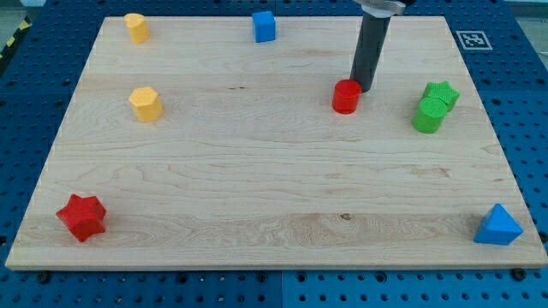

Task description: Push the red circle towards the center of the board

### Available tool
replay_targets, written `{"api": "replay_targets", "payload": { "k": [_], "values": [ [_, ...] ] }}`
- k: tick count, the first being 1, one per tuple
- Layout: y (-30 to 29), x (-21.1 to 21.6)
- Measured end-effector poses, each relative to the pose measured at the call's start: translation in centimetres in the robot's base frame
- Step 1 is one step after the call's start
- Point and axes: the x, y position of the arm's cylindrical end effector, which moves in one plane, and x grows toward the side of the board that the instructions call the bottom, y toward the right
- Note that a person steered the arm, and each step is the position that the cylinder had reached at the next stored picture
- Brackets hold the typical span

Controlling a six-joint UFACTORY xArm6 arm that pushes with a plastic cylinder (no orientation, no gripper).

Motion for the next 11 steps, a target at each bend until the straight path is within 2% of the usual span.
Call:
{"api": "replay_targets", "payload": {
  "k": [3, 6, 8, 9, 10, 11],
  "values": [
    [-1.0, 3.1],
    [-1.3, 3.6],
    [-10.7, 1.8],
    [-12.6, 1.0],
    [-18.5, -1.2],
    [-27.0, -2.7]
  ]
}}
